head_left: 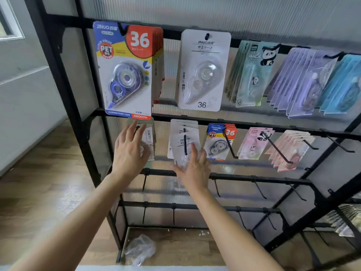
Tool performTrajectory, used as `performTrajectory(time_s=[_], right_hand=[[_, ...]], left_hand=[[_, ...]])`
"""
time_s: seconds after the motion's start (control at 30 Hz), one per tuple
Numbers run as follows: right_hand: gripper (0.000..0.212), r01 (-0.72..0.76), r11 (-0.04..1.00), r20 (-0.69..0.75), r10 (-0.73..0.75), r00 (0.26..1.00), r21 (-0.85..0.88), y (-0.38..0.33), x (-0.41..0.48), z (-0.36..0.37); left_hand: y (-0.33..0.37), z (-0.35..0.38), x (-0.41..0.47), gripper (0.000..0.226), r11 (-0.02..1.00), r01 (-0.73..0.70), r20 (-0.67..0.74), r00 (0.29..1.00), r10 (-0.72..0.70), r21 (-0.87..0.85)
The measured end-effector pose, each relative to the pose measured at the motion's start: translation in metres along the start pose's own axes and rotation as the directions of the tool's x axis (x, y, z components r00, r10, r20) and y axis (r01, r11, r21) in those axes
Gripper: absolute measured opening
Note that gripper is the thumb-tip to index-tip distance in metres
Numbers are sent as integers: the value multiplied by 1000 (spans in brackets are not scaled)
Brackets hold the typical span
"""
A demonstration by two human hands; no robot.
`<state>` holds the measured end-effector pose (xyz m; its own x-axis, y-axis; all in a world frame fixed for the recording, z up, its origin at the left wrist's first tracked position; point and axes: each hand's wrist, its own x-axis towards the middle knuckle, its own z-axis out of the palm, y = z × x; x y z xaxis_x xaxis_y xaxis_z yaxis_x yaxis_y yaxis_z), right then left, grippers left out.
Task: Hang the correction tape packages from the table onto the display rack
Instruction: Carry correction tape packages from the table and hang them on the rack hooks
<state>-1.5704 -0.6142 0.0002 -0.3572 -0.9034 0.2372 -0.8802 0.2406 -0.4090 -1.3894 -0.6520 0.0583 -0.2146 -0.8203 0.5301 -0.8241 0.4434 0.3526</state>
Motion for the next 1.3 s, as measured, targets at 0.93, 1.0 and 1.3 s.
performTrajectory(time_s=[0.93,1.0,1.3], right_hand=[[74,198,979,433,-161,887,-43,-21,-68,20],[72,253,966,471,-202,859,-47,-36,-92,21],[73,506,862,566,-427,705,20,-154,-253,34]], left_hand=[[-35,-15,-87,76,994,10,93,995,-21,109],[-54,-28,-130,76,983,126,177,973,-150,136],[-123,-164,-356,75,772,520,169,779,-604,365]])
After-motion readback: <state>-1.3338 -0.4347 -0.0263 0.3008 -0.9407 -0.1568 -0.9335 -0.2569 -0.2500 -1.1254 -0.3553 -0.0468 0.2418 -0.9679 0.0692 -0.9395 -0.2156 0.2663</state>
